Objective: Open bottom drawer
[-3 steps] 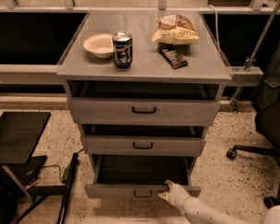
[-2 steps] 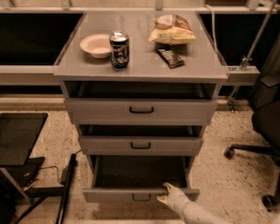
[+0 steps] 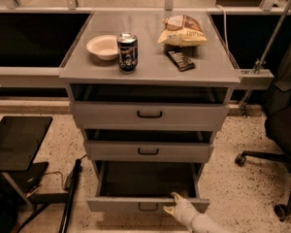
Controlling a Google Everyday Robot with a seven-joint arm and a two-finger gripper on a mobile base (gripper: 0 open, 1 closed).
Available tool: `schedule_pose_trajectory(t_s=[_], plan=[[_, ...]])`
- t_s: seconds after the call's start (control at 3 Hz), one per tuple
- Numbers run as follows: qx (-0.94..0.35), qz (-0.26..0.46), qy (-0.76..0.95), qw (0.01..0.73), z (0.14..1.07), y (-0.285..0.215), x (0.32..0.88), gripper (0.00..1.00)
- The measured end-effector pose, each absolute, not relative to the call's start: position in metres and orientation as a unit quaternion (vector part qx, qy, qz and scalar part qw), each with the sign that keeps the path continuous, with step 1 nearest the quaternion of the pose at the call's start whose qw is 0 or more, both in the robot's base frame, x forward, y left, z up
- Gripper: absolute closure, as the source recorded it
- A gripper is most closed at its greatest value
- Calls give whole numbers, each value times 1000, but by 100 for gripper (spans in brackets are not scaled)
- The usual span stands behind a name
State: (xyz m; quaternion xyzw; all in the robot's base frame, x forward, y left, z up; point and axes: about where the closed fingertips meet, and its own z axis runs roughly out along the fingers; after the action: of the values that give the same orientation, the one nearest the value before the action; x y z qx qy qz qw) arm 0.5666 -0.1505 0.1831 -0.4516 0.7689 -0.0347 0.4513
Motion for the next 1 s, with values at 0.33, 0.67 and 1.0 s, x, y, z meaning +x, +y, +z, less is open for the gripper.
schedule_pose_trajectory(t_s=[0.33, 0.67, 1.0], plan=[[-452, -35, 769, 451, 185, -151, 566, 100], [-452, -34, 769, 451, 186, -152, 566, 100], [-446, -33, 769, 456, 184, -153, 559, 100]])
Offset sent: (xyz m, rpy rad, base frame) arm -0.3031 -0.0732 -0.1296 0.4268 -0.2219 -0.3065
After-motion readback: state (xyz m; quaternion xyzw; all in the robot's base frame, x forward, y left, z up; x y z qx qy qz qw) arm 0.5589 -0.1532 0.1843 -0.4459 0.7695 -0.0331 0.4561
